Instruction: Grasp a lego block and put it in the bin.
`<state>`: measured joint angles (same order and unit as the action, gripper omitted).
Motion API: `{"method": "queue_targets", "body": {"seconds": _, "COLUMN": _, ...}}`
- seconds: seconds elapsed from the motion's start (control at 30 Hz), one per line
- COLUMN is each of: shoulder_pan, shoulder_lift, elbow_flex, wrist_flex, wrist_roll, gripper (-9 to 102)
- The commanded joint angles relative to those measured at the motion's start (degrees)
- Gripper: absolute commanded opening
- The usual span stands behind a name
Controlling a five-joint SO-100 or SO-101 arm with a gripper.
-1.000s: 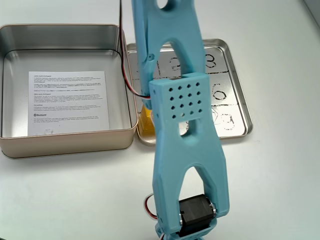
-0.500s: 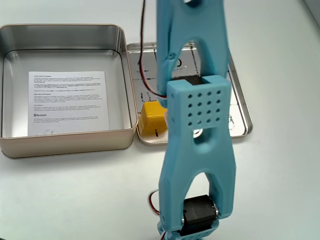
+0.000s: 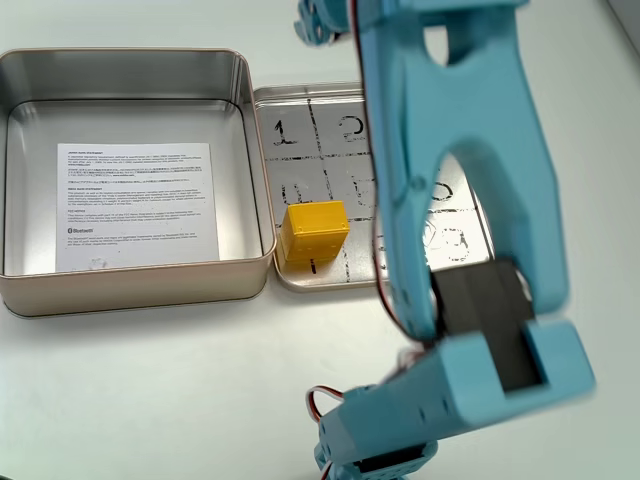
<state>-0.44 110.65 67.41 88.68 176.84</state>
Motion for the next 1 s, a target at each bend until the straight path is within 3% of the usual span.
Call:
{"method": "queue_targets", "body": {"seconds": 0.0, "shoulder_pan": 0.0, "shoulder_lift": 11.87, "elbow_flex": 13.36, "wrist_flex": -4.04, "wrist_roll": -0.79, "gripper": 0}}
{"method": "queue_targets", "body": {"seconds": 0.4, "shoulder_pan": -0.18, "shoulder_lift": 24.52, "elbow_flex": 44.82, "wrist_flex": -13.71, "wrist_roll": -0.35, "gripper": 1}}
{"method": "queue_targets", "body": {"seconds": 0.77, "shoulder_pan": 3.78, "shoulder_lift": 14.85, "elbow_flex": 48.69, "wrist_flex": -26.72, "wrist_roll": 3.96, "gripper": 26}}
{"method": "queue_targets", "body": {"seconds": 0.97, "shoulder_pan": 4.75, "shoulder_lift": 9.76, "elbow_flex": 50.63, "wrist_flex": -30.5, "wrist_roll": 2.02, "gripper": 29}}
